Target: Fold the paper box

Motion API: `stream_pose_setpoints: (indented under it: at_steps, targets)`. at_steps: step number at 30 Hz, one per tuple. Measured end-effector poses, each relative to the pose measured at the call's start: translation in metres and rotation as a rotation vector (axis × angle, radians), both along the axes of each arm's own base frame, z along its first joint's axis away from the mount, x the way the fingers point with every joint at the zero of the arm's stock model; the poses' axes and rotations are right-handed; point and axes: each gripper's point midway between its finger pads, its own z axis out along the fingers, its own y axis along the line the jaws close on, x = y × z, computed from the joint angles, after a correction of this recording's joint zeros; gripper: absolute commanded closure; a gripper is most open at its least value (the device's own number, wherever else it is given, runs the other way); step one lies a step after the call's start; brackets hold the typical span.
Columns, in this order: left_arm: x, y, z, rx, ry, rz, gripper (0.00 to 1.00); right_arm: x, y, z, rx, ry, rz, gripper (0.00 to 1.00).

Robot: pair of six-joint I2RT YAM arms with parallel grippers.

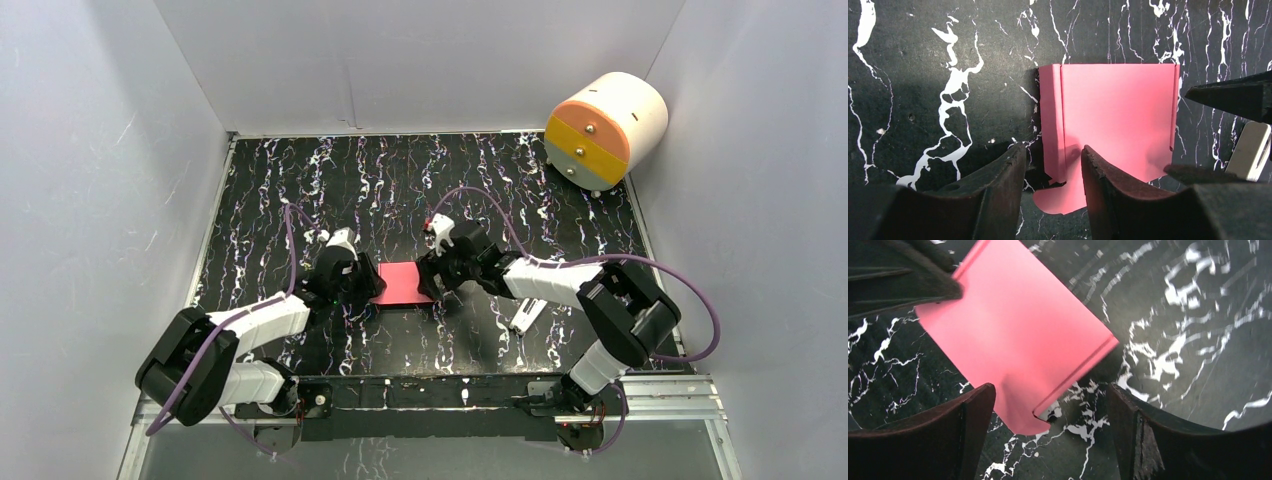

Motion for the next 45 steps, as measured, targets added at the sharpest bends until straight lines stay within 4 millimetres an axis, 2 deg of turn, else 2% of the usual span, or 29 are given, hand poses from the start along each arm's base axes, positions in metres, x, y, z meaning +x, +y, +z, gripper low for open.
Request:
stream_pose_setpoints:
  at_steps: [9, 12, 18, 28, 37, 45]
  targets:
    - [0.006, -0.004, 0.001, -0.004, 0.004, 0.006, 0.62, -0.003, 0.037, 0.033, -0.051, -0.278, 0.372, 0.11]
    - [0.006, -0.005, -0.001, -0.004, 0.015, 0.001, 0.62, 0.003, 0.04, 0.028, -0.087, -0.335, 0.443, 0.13]
    - [0.008, -0.008, 0.0, -0.015, 0.01, -0.005, 0.63, 0.005, 0.046, 0.005, -0.141, -0.352, 0.563, 0.15]
    - [0.01, -0.01, 0.001, -0.022, 0.004, -0.007, 0.66, 0.003, 0.066, 0.005, -0.152, -0.419, 0.637, 0.14]
    - [0.016, -0.011, 0.001, -0.034, -0.006, -0.005, 0.75, 0.003, 0.074, 0.002, -0.149, -0.393, 0.657, 0.11]
    - [0.018, -0.011, -0.001, -0.033, 0.0, 0.0, 0.77, 0.004, 0.078, -0.005, -0.172, -0.374, 0.65, 0.16]
